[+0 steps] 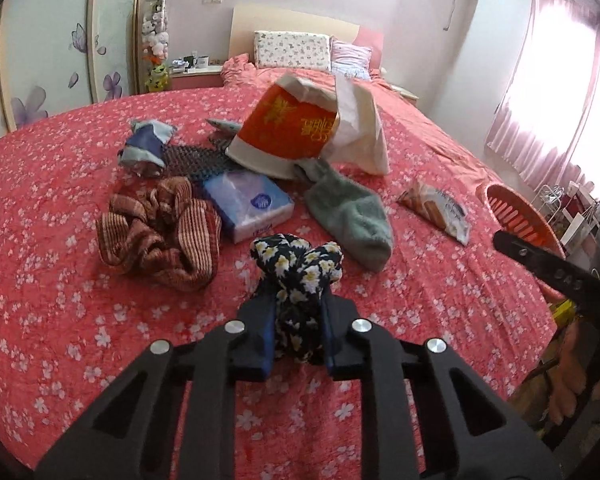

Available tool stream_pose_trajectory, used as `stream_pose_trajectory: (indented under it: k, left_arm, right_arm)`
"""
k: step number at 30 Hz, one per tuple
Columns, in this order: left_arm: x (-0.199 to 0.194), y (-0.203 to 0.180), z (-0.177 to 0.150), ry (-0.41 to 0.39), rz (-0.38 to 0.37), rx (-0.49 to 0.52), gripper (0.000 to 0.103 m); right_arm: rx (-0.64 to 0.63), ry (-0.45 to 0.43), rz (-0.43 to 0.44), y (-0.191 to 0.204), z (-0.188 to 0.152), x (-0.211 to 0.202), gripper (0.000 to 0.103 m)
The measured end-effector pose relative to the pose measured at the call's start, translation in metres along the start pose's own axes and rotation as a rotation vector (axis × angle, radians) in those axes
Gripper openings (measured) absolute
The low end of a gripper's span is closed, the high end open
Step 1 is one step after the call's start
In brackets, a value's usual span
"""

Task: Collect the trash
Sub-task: 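Grasp the black floral scrunchie with the left tool while the right tool grasps the white snack wrapper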

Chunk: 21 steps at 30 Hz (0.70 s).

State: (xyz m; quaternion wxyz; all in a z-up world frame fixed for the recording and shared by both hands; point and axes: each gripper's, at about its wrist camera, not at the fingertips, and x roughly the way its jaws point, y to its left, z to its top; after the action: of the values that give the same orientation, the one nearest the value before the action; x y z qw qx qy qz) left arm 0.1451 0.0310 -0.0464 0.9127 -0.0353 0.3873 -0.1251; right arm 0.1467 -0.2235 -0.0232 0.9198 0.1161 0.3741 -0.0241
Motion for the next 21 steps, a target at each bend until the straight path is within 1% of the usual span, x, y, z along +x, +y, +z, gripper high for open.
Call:
stream_pose_trajectory:
  k: [6, 12, 13, 14, 15, 17, 21]
  left_arm:
    - [-0.015, 0.012, 0.023, -0.045, -0.013, -0.041, 0.019]
    - [-0.017, 0.027, 0.05, -0.086, 0.019, -0.082, 0.019]
    - [-0.016, 0.03, 0.053, -0.087, 0.021, -0.093, 0.019]
    - [-0.015, 0.034, 0.056, -0.087, 0.023, -0.101, 0.019]
    - [-0.015, 0.036, 0.058, -0.086, 0.024, -0.107, 0.019]
    - [-0.013, 0.041, 0.061, -0.083, 0.026, -0.12, 0.019]
    - [-0.011, 0.047, 0.062, -0.079, 0.029, -0.123, 0.019]
  right_arm:
    - [-0.001, 0.022, 0.006, 0.001, 0.013, 0.018, 0.037]
    - [-0.028, 0.056, 0.018, 0.012, 0.029, 0.04, 0.037]
    - [-0.037, 0.058, 0.017, 0.013, 0.032, 0.043, 0.041]
    - [-0.045, 0.058, 0.012, 0.015, 0.033, 0.045, 0.051]
    - [-0.06, 0.052, 0.005, 0.017, 0.036, 0.048, 0.059]
    - [-0.081, 0.051, -0.002, 0.019, 0.04, 0.052, 0.06]
    - [-0.097, 0.086, -0.004, 0.019, 0.047, 0.068, 0.06]
